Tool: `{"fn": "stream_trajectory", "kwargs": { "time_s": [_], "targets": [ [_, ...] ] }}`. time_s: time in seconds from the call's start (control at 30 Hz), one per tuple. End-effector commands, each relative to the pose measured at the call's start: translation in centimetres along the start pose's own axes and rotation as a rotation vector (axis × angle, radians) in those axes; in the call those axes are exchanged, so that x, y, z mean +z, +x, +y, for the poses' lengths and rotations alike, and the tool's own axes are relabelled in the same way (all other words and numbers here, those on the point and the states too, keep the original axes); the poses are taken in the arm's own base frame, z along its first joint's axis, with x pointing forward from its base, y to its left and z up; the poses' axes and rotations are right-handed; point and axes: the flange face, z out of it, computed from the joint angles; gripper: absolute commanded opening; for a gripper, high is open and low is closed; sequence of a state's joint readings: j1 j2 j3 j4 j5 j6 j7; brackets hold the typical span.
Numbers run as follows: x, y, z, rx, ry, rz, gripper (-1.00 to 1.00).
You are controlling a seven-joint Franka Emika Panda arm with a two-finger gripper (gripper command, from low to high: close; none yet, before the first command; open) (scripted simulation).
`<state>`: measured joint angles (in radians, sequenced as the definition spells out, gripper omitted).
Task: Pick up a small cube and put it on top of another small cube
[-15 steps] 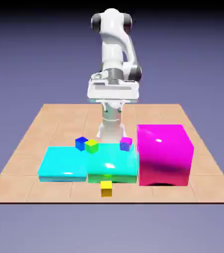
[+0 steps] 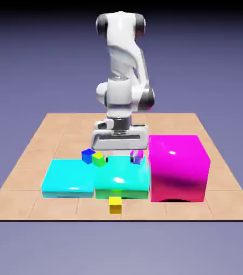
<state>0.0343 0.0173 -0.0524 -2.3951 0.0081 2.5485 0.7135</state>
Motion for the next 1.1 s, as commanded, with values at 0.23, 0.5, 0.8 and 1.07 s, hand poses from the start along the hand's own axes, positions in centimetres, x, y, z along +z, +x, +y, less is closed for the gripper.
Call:
{"fn": "stream_trajectory", "kwargs": {
  "time_s": [0.23, 0.5, 0.8, 1.07],
  "targets": [
    [9.5, 1.8, -0.5, 0.001, -0.227, -0.234, 0.00],
    [19.6, 0.6, 1.3, 0.002, -0.335, -0.343, 0.00],
    [10.5, 1.0, -2.1, 0.056, -0.279, -0.376, -1.00],
    [-0.8, -6.3, -6.2, 0.021, -0.093, -0.512, -1.00]
  ]
}}
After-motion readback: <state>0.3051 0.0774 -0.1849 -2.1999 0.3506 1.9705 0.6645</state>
